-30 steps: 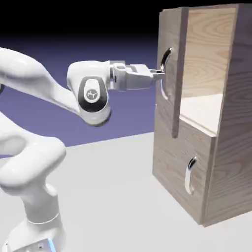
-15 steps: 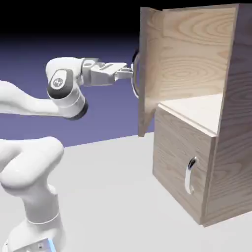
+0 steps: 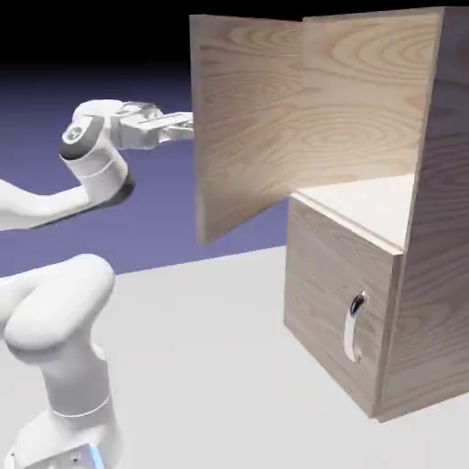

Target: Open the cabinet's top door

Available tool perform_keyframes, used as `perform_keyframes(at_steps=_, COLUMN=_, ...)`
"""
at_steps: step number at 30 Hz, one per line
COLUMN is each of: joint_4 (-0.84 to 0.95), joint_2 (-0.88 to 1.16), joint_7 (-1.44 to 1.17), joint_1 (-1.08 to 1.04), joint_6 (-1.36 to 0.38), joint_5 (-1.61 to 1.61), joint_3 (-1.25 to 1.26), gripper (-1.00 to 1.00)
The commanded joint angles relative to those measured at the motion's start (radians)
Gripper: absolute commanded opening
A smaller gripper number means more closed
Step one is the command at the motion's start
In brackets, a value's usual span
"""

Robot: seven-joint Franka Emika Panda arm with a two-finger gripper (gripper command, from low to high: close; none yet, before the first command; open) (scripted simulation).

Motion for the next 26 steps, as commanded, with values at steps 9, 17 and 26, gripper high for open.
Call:
perform_keyframes(at_steps=9, joint_4=0.286, joint_2=-0.013, joint_7=0.019, joint_1=-0.12, joint_6=-0.391, joint_5=0.032, joint_3=0.107, gripper=-1.0)
perform_keyframes(at_steps=17, joint_4=0.576, joint_2=-0.013, joint_7=-0.008, joint_1=-0.304, joint_6=-0.688, joint_5=0.051, joint_3=0.14, gripper=-1.0)
perform_keyframes(at_steps=26, joint_4=0.754, joint_2=0.154, joint_7=0.103, joint_1=-0.324, joint_6=-0.877, joint_5=-0.065, joint_3=0.227, gripper=1.0)
